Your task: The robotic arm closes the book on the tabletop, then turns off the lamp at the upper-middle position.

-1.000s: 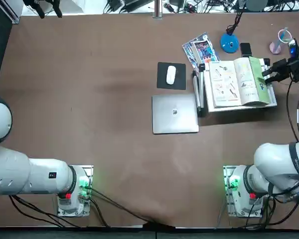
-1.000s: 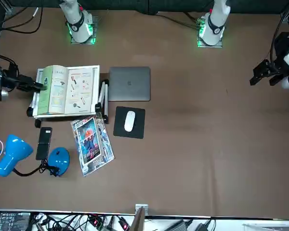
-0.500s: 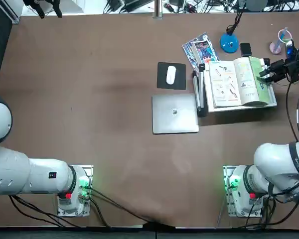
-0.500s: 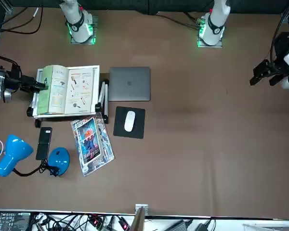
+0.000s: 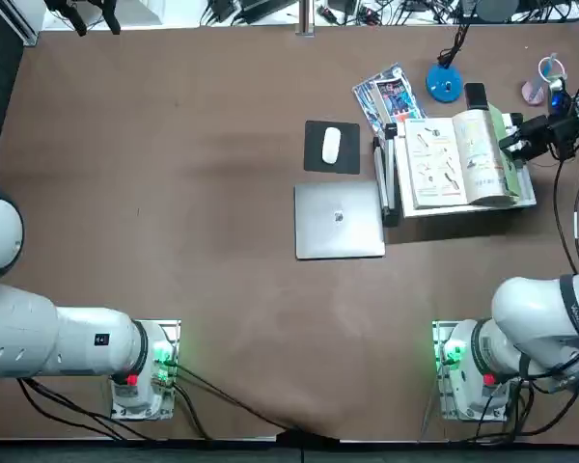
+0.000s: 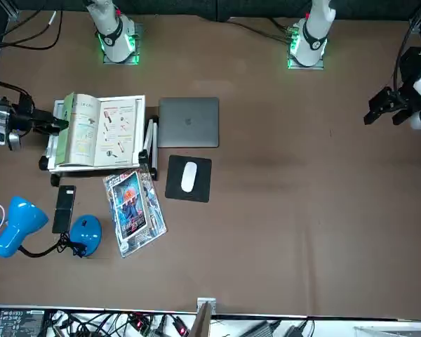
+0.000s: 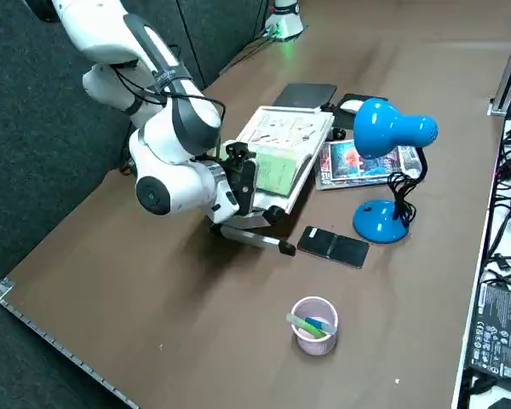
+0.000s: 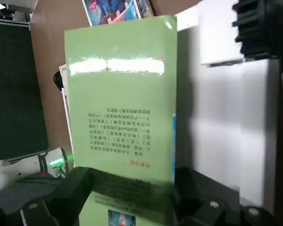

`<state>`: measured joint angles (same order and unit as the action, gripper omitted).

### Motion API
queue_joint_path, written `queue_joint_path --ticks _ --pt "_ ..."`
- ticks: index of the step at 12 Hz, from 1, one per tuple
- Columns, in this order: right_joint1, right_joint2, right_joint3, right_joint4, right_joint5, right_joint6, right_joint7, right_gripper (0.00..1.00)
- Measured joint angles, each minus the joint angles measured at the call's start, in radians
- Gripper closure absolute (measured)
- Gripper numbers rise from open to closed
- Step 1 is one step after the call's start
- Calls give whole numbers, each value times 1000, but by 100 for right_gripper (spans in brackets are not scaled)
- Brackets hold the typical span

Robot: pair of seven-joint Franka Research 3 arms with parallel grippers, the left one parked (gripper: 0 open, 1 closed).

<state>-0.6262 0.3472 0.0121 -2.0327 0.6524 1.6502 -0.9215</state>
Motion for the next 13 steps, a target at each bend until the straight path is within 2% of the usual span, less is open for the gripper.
queue_joint_path --ticks 13 --pt "-1 -44 0 14 3 -85 -5 0"
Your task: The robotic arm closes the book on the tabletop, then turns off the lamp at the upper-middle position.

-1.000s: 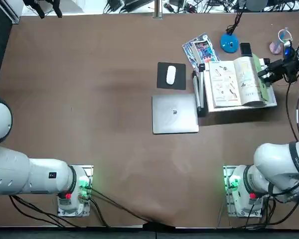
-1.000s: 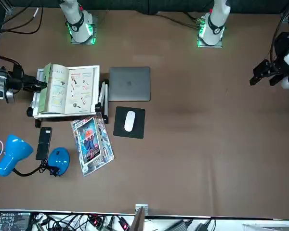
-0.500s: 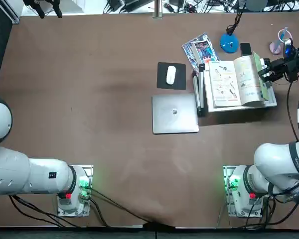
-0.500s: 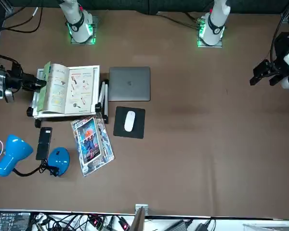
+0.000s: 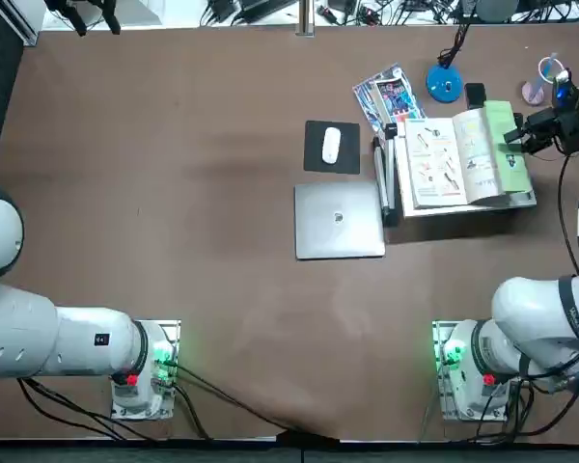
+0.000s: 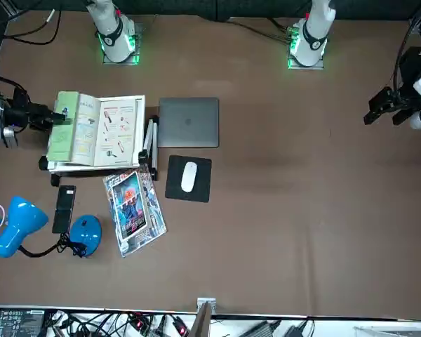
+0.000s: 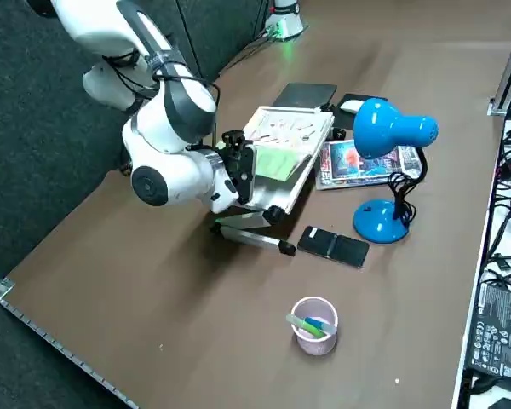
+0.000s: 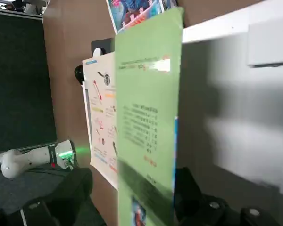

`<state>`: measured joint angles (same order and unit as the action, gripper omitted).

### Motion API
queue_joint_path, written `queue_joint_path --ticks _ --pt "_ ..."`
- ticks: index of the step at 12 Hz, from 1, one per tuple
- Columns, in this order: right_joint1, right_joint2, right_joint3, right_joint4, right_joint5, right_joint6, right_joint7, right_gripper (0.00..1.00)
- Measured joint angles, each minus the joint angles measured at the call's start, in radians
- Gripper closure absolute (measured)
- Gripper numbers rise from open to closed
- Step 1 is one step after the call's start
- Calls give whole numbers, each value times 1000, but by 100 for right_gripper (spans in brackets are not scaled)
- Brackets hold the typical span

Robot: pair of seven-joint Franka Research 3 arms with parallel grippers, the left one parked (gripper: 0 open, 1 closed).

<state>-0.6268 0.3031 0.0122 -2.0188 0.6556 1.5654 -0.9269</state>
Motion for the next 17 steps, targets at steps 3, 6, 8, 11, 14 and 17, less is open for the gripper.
queue_joint_path --ticks 3,6,8,11,14,17 --pt "0 -13 0 9 0 -20 0 0" --pt "0 -23 0 26 0 -39 19 0" --pt "1 -45 0 31 0 -57 54 0" --pt "19 -78 2 31 0 -71 98 0" --pt "67 -91 6 30 1 -72 158 0" --pt "111 -115 8 30 3 -72 231 0"
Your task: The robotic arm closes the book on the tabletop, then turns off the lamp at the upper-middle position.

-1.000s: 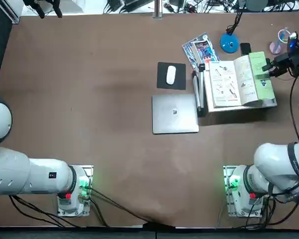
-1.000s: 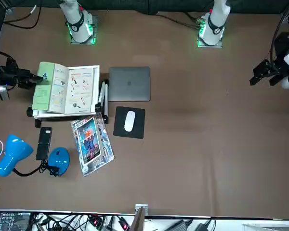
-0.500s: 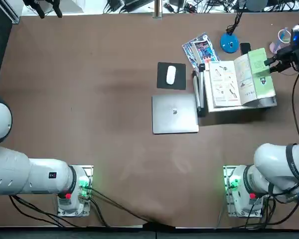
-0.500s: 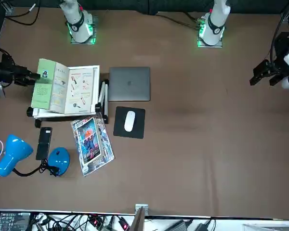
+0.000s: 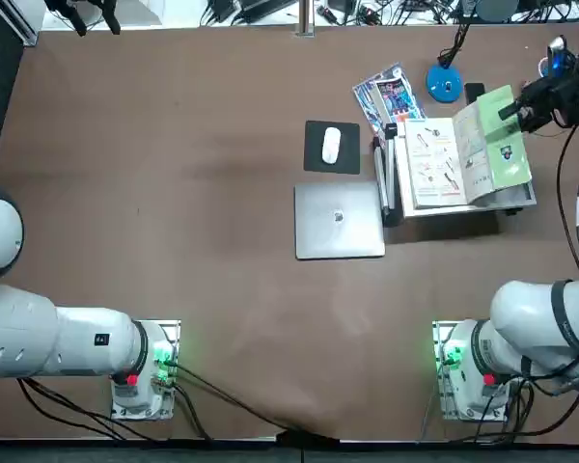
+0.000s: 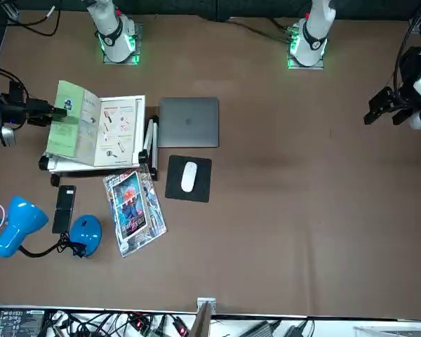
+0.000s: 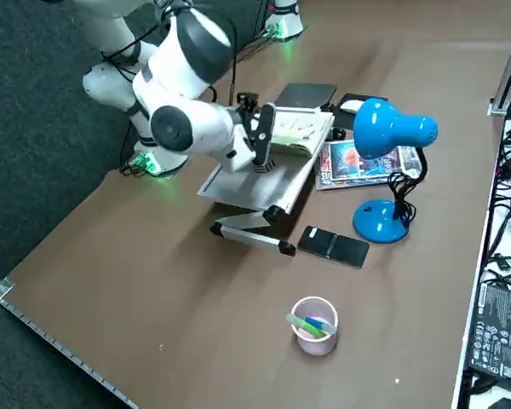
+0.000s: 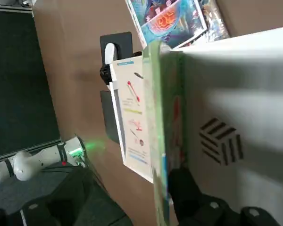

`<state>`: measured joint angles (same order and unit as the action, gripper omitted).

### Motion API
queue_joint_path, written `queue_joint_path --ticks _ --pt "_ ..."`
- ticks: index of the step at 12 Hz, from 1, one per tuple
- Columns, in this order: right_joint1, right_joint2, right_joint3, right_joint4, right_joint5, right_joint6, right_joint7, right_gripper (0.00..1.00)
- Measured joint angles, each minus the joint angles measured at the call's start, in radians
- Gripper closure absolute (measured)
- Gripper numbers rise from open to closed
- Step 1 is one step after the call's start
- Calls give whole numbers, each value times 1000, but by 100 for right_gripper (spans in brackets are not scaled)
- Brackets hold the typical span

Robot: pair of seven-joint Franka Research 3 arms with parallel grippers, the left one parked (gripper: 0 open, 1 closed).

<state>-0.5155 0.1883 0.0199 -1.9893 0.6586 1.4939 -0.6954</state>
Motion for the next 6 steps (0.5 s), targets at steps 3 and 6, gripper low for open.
queue_joint_path --ticks 3,6 --pt "65 -43 2 0 2 8 99 0" --pt "140 -92 4 -2 2 36 208 0"
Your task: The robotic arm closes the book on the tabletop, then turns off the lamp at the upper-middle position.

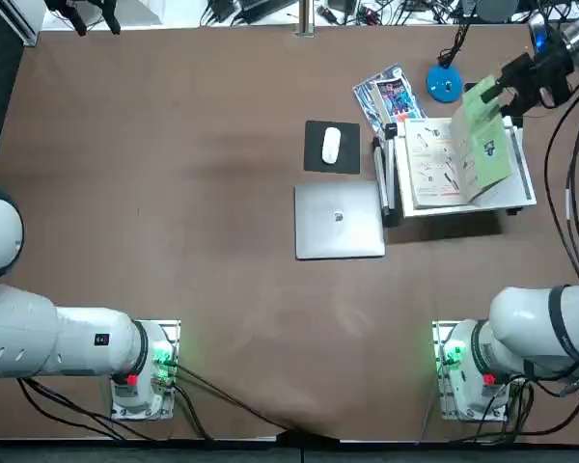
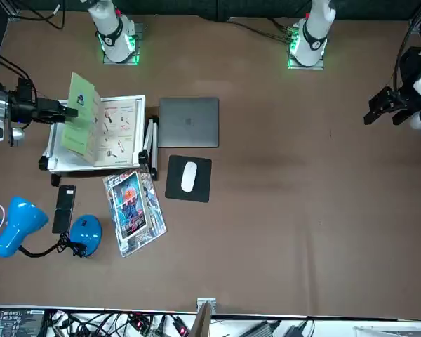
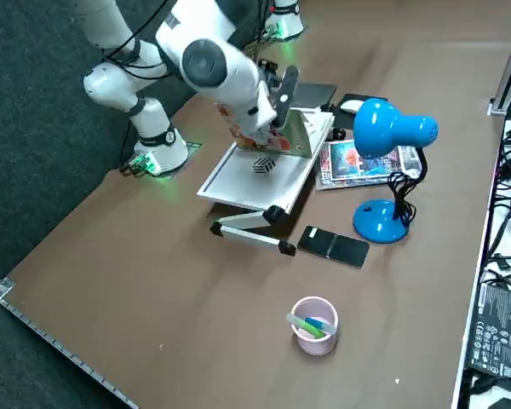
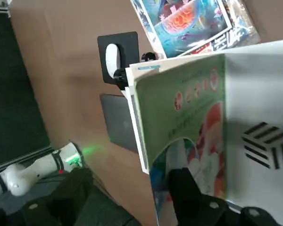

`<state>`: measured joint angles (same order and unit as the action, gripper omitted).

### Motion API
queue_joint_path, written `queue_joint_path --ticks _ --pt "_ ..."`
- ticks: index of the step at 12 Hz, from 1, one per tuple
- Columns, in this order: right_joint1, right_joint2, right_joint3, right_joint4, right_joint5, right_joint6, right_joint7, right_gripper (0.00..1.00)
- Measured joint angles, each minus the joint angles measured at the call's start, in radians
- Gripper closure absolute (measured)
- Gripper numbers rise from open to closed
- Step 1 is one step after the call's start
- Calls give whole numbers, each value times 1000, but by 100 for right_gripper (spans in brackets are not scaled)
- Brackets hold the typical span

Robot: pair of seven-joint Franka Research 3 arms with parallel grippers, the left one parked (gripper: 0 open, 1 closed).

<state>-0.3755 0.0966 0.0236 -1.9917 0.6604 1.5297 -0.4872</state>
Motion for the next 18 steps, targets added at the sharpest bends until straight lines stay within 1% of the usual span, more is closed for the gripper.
queue_joint_path --ticks 3,6,8,9,13,16,18 --pt "81 -38 2 -31 0 78 79 0" --pt "175 -39 3 -98 0 212 141 0" --pt "239 -37 3 -125 0 274 204 0" --pt "289 -36 4 -131 0 318 258 0" --pt "361 -29 4 -131 0 384 339 0" --pt "421 -28 4 -128 -7 399 429 0" --pt "460 -35 4 -118 -58 406 499 0"
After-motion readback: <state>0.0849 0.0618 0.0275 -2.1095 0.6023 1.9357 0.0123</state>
